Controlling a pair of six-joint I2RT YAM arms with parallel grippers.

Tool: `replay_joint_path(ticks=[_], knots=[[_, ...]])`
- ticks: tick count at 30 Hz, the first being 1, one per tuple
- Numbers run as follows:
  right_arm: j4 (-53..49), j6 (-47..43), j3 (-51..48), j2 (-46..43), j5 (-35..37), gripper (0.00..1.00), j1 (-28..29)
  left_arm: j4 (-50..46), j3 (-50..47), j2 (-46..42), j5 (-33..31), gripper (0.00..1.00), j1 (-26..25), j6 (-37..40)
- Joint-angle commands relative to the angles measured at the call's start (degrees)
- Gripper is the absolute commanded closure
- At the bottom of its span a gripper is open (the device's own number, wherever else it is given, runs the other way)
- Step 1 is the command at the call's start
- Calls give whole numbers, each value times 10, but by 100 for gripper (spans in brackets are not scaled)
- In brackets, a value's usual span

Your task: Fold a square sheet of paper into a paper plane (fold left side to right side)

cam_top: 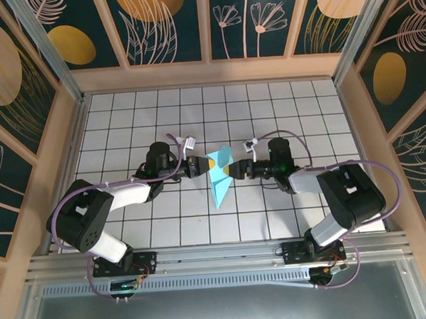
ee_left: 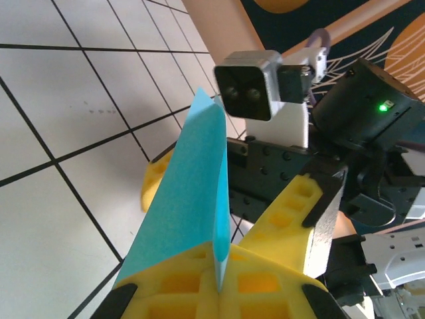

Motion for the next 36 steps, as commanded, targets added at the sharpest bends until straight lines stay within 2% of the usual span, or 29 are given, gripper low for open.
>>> replay_joint_path(ticks=[1,4,11,21,26,27,28,30,31,34,36], knots=[[52,10,18,10,-27,23,5,19,0,1,12,100,2,9],[30,-1,21,-10,-17,26,5,-10,4,4,-12,100,2,21],[-74,-54,37,-47,10,45,-2,-51,9,18,-43,100,3,41],[-105,-56,44,-51,56,70,-2,-51,-3,31,-25,100,2,50],[-114,-48,50,-42,74,93,-1,-55,-11,36,-34,100,2,54],[-121,-48,51,-40,82,99,-2,-57,-14,33,-43,94,2,56],[-130,-47,54,-38,90,100,-2,-62,-16,30,-52,83,2,59],[-152,-43,60,-29,104,100,-2,-73,-22,17,-76,65,2,66],[-159,-37,62,-24,108,100,-2,-81,-24,9,-90,60,2,70],[-186,-9,67,-10,124,100,-1,-125,-23,-24,-137,52,2,88],[-217,14,73,-7,147,100,0,-169,-20,-53,-169,51,2,107]])
